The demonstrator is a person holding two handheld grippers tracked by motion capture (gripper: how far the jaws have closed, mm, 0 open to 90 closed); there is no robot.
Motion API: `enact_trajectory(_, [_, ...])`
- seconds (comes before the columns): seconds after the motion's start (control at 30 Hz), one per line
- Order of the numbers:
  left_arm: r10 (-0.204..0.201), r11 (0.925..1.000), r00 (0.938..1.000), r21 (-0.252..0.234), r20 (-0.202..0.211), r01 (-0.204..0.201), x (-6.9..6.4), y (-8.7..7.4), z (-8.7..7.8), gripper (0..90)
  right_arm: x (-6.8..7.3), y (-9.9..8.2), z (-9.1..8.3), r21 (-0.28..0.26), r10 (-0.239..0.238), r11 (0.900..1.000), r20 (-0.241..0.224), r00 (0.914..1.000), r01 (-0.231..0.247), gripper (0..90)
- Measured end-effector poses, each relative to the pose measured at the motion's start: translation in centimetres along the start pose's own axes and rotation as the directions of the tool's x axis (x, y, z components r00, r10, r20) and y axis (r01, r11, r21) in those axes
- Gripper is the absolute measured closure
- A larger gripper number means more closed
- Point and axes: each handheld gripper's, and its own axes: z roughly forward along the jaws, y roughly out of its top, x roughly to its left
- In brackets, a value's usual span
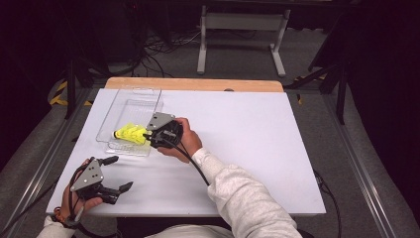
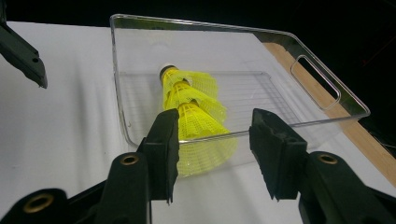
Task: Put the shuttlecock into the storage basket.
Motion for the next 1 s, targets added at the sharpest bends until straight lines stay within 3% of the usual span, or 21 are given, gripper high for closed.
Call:
enact_trajectory(0.33, [-0.002, 1.0, 1.0, 0.001, 0.0, 0.002, 0.0, 0.0, 0.0, 5.1, -0.5, -0.6, -1.5, -0.018, -0.001, 0.9998, 0.026, 0.9997, 0.002, 45.2])
enact_trajectory(1.0, [0.002, 1.0, 1.0, 0.007, 0.001, -0.002, 0.0, 0.0, 0.1, 5.1, -1.6, -2.3, -3.8, -0.022, 0.018, 0.9996, 0.077, 0.9969, -0.016, 39.5])
